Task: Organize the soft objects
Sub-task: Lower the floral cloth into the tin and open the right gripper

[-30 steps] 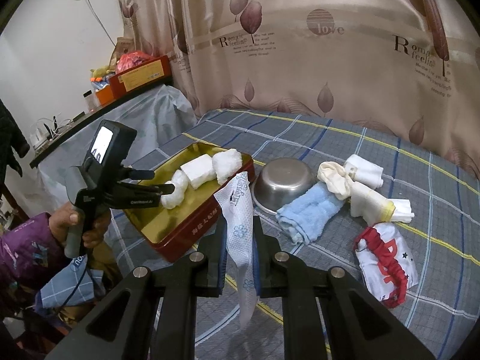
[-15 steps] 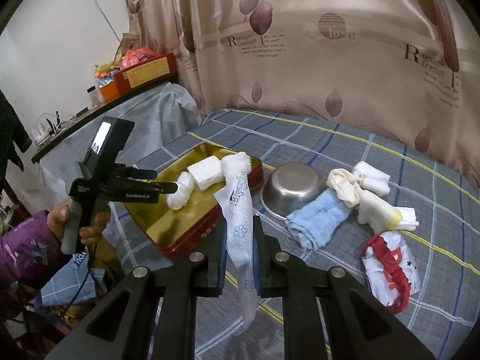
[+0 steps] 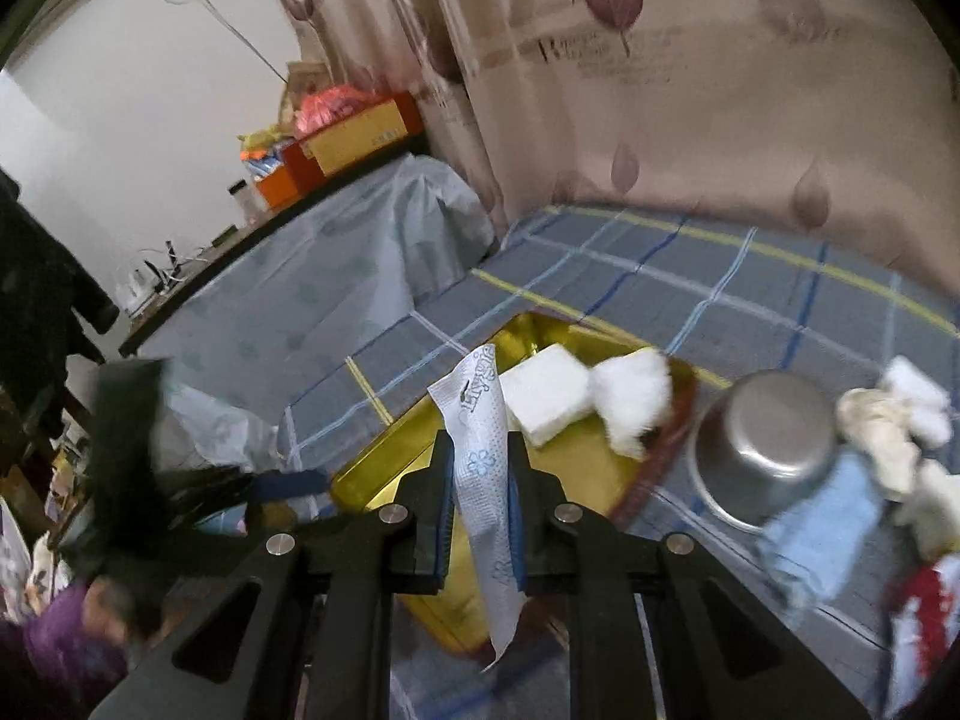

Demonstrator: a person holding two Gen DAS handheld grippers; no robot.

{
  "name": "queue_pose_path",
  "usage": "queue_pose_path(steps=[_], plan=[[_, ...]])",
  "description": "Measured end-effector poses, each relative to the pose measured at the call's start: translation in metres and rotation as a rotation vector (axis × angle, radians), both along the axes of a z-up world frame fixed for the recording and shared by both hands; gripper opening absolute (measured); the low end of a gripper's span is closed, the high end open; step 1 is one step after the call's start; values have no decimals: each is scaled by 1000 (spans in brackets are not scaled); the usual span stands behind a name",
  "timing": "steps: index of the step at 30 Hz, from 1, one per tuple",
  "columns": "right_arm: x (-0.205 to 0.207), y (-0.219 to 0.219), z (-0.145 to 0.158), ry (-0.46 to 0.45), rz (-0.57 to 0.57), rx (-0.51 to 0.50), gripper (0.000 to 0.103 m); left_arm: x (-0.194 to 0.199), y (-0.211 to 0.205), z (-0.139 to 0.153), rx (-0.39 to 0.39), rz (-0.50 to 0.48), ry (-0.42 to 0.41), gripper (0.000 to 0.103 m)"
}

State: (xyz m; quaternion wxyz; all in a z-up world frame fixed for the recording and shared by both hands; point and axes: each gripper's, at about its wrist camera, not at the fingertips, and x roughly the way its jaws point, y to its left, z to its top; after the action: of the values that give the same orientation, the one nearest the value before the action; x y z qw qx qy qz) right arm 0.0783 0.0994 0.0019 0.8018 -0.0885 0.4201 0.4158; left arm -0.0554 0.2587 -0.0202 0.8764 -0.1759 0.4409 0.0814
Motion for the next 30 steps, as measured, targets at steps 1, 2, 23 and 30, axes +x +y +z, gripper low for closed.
queue_pose_path(steps=[1,2,23,30], plan=[[5,9,-8,12,-2,-10,15,-5,-3,2,14,1,-3,64],[7,13,-13,17,-4,-19,15,-10,-7,5,34,6,-4,64],[10,57,-39,-154,-34,-133,60,-49,23,17,-245,99,-274,64],[-12,-16,18,-215,-123,37,84,-57,10,26,-183,155,-321,64]])
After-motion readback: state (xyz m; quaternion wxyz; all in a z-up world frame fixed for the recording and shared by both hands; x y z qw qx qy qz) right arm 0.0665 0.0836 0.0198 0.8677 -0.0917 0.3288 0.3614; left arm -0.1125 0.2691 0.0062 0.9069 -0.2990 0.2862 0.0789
